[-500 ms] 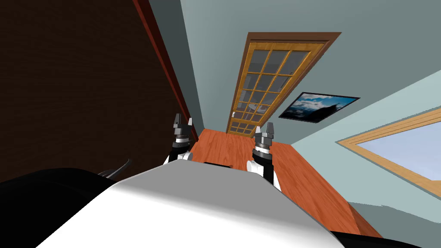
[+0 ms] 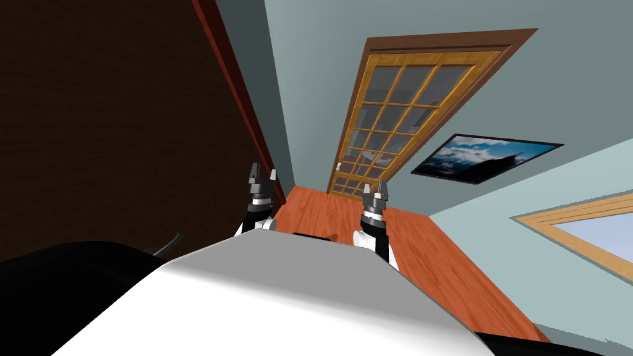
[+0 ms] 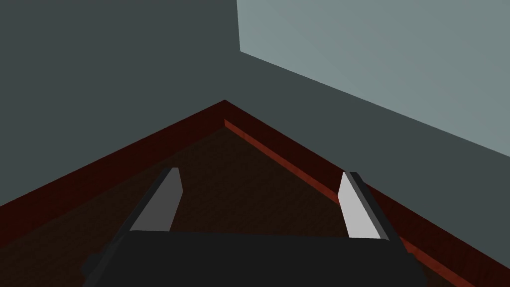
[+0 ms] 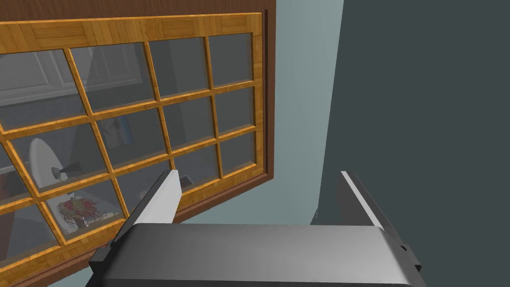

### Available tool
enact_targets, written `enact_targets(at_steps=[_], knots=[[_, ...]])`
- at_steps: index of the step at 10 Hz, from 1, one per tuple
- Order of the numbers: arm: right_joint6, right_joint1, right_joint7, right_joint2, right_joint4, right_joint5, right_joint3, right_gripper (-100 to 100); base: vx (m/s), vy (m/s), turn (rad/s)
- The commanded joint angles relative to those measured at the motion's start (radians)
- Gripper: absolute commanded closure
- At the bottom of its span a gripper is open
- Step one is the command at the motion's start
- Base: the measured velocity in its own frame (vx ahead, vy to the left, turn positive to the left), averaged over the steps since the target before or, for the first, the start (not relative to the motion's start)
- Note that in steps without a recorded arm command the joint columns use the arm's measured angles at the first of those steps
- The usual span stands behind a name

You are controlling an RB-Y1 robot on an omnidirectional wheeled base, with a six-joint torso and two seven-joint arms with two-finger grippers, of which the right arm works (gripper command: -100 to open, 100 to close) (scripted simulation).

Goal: Pull the door open

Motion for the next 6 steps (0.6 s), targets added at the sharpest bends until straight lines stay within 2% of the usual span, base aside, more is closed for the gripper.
enact_targets(at_steps=[1, 6], knots=[[-0.014, -0.009, -0.033, -0.006, 0.039, -0.021, 0.0, -100, 0.133, -0.015, 0.087], [-0.041, -0.026, -0.107, -0.02, 0.118, -0.069, -0.002, -100, 0.097, -0.024, 0.073]])
